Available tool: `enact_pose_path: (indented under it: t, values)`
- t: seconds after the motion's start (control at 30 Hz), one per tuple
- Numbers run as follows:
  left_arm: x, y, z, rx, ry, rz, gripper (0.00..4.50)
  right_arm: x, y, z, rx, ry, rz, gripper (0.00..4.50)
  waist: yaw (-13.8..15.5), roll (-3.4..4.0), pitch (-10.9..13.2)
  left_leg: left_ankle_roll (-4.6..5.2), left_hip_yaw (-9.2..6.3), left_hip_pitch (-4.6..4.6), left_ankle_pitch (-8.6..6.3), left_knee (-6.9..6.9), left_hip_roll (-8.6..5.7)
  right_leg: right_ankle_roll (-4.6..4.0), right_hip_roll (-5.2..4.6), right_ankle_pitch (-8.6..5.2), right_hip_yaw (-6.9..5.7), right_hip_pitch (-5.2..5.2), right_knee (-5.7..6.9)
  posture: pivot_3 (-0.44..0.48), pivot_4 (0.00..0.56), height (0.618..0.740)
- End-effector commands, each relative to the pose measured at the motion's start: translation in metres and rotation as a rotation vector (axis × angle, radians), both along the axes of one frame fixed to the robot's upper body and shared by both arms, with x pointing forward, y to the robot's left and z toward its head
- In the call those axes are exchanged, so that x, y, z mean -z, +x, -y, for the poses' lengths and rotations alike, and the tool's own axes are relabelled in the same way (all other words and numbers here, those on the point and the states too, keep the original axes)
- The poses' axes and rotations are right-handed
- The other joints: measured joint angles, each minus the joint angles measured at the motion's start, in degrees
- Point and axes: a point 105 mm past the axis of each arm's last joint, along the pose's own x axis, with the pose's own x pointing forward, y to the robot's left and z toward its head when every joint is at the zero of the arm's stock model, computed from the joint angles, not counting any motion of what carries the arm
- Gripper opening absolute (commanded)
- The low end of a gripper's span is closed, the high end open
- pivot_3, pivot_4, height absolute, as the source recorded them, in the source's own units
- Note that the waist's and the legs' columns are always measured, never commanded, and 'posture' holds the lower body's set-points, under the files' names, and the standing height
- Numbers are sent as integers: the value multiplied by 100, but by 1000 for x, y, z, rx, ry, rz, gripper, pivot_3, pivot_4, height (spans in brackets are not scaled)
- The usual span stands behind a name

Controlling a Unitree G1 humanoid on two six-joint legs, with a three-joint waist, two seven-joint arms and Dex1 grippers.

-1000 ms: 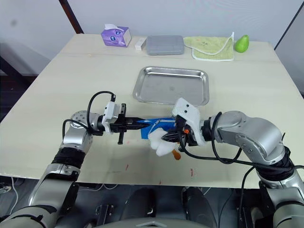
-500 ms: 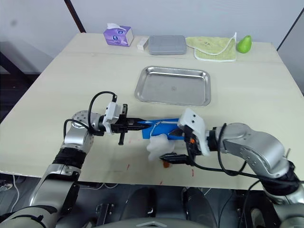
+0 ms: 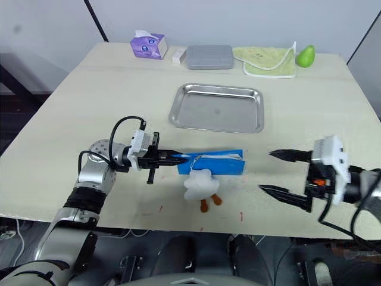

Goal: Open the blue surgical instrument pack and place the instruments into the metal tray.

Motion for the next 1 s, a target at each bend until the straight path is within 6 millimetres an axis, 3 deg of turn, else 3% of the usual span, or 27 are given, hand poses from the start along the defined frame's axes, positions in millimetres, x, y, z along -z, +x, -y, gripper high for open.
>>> enact_pose_path:
  t: [0.03,0.13,0.27,0.43,0.63,0.8,1.0]
  values:
    - [12,-5,-7,10,52,-38,0,-16,-15,26,35,-39,49,4479,1,0,0,0,-3,5,0,0,0,0,0,0,-2,6,-2,0,150,740]
    - [12,-5,-8,9,51,-38,0,-18,-19,36,59,-48,40,4479,-38,-2,1,0,-2,53,0,-15,0,0,4,-1,2,49,-14,0,150,740]
    - [12,-5,-8,9,49,-40,0,-14,-13,34,79,-33,43,4479,-39,0,0,0,-7,81,-1,-25,0,-2,4,-3,-2,84,-34,0,150,740]
    - [13,-6,-6,19,49,-42,0,17,17,-2,25,44,13,4479,-53,-3,-4,0,-11,81,-1,-27,1,-3,7,-3,-3,85,-40,0,150,740]
    - [14,-8,-7,26,49,-46,0,38,55,-39,-52,108,36,4479,-32,6,-2,0,-6,76,-1,-26,1,-3,6,-2,-3,83,-44,0,150,740]
    - [15,-9,-8,28,50,-48,0,45,70,-59,-116,121,48,4479,-34,8,-3,0,-5,76,-1,-25,1,-4,6,-2,-3,83,-47,0,150,740]
    - [14,-9,-8,26,49,-45,0,50,79,-70,-151,140,48,4479,-27,9,-2,0,-3,76,-1,-26,2,-4,6,-2,-3,83,-46,0,150,740]
